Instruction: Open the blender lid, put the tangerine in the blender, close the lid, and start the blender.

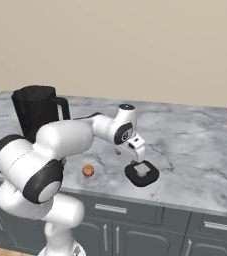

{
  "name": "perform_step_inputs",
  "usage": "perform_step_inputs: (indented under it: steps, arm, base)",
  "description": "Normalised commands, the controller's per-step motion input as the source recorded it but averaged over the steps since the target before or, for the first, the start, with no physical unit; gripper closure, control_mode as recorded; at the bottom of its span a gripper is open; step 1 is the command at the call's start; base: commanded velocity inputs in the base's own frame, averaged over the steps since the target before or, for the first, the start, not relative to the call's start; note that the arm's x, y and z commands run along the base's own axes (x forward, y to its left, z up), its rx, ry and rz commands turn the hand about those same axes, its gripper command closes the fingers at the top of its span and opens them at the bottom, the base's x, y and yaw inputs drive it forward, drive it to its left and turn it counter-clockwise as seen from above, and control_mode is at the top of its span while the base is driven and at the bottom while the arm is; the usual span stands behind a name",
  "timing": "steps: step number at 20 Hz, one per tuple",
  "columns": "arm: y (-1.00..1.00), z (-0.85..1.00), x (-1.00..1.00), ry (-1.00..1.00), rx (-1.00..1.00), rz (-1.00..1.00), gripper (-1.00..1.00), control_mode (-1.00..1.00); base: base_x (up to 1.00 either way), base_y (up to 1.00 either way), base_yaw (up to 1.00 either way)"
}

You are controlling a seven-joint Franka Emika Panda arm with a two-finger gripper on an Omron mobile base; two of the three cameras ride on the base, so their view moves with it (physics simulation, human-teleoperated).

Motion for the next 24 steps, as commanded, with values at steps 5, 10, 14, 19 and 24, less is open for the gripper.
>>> perform_step_inputs:
  steps: [5, 10, 14, 19, 24]
  arm:
    - [0.65, -0.12, -0.72, 0.02, 0.00, 0.36, -1.00, -1.00]
    - [0.71, -0.06, -0.44, 0.00, 0.02, 0.27, -1.00, -1.00]
    - [0.70, 0.00, -0.10, 0.00, 0.02, 0.25, -1.00, -1.00]
    - [0.44, -0.02, 0.02, 0.00, 0.02, 0.21, -1.00, -1.00]
    - [0.24, -0.02, 0.36, 0.01, 0.00, 0.10, -1.00, -1.00]
  base:
    - [0.00, 0.00, 0.00]
    - [0.00, 0.00, 0.00]
    - [0.00, 0.00, 0.00]
    - [0.00, 0.00, 0.00]
    - [0.00, 0.00, 0.00]
